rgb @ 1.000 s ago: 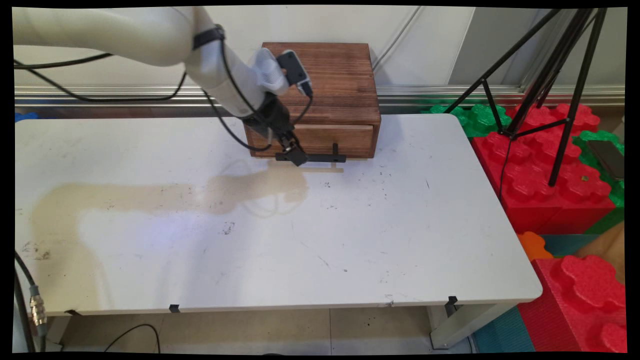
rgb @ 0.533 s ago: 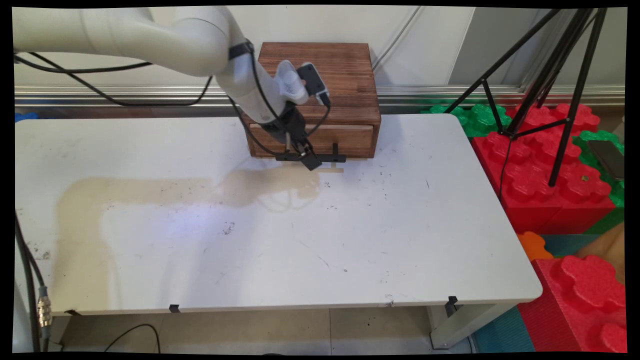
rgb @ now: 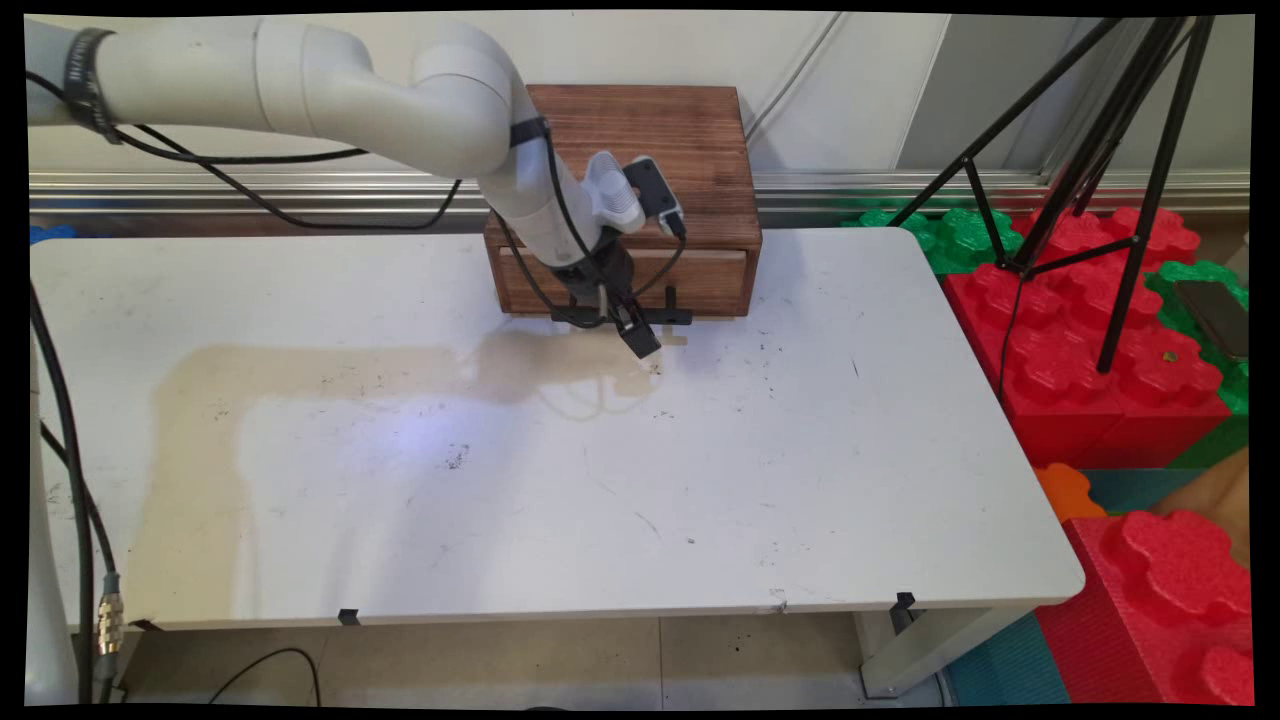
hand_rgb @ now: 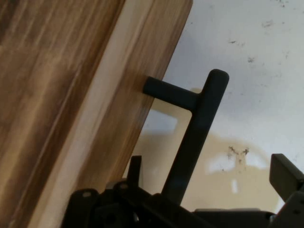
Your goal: Open the drawer
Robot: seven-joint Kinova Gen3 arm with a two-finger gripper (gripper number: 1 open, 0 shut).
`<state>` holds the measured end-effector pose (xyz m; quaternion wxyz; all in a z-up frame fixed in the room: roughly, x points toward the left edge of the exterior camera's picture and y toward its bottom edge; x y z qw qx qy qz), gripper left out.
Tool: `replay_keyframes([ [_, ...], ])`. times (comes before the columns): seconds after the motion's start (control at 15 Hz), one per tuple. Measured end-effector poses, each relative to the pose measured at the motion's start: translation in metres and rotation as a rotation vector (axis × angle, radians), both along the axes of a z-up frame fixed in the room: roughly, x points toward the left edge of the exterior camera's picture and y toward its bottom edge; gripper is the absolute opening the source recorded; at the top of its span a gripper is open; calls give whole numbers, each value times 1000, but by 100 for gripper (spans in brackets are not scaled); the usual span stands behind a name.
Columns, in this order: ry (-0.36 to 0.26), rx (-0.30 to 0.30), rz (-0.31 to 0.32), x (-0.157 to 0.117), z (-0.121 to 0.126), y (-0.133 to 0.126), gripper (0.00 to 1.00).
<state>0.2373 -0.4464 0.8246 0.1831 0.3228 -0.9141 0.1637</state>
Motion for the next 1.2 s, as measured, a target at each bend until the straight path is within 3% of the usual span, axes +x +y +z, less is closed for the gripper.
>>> replay_keyframes([
  [0.67, -5, 34, -5, -10, -18, -7, 100],
  [1.2, -3, 62, -15, -19, -20, 11, 100],
])
